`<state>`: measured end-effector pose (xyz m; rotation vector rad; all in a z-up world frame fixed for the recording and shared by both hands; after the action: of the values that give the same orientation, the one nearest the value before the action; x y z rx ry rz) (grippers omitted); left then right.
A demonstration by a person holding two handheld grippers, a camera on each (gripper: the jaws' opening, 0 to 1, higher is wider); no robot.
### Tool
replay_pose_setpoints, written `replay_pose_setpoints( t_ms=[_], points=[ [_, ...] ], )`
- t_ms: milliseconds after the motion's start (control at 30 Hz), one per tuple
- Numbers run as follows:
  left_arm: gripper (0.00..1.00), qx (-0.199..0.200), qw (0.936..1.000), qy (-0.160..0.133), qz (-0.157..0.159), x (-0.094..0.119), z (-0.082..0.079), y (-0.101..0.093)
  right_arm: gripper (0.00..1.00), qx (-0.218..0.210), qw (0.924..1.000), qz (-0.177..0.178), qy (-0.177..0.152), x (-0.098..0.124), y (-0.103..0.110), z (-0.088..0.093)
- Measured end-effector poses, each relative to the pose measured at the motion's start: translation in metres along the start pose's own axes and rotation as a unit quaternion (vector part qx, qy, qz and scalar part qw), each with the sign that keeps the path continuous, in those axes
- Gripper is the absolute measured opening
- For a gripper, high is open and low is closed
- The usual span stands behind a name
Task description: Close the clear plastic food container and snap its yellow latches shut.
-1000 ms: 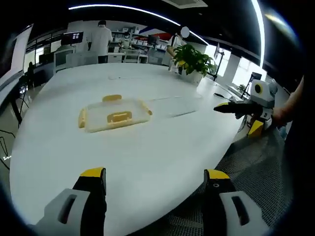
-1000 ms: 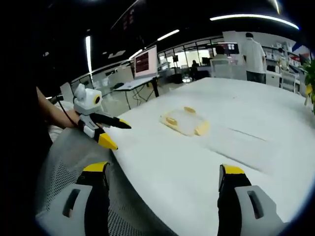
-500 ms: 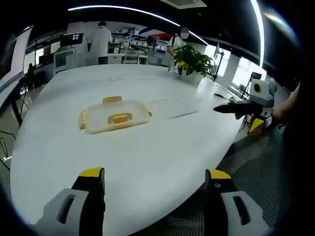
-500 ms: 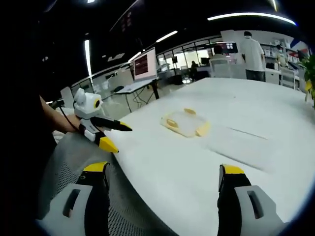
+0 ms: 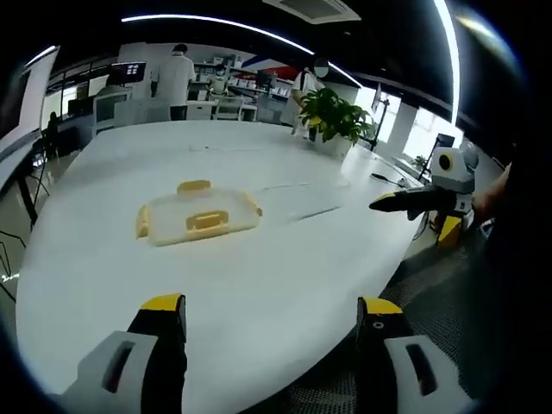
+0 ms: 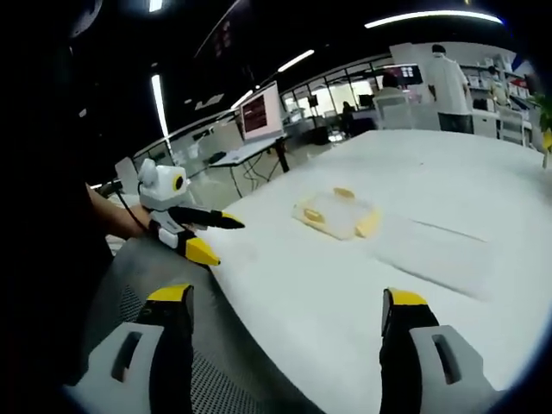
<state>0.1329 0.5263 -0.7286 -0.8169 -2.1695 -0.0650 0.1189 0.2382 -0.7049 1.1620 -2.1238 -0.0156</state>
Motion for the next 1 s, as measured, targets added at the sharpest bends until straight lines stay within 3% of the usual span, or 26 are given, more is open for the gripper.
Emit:
replay_pose_setpoints(
  t_ms=[1000],
  points=[
    [0.74, -0.001, 1.0, 0.005, 0.001, -0.0001, 0.0025, 0.0018, 0.83, 0.003, 0.9998, 0.009, 0.018, -0.0019, -0.0012, 0.0023]
  ],
)
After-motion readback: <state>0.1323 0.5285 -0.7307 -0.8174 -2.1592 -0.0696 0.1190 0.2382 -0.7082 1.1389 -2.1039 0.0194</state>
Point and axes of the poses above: the point that each gripper's makers call its tool centre point, and the gripper's own axes: x roughly backward along the fingers, y roughly to its left, z roughly out of its underside, the point moved 9 cm from there along x, roughly backward along the fingers, and after that the axes turned 11 degrees about y, right-handed, at the moved point
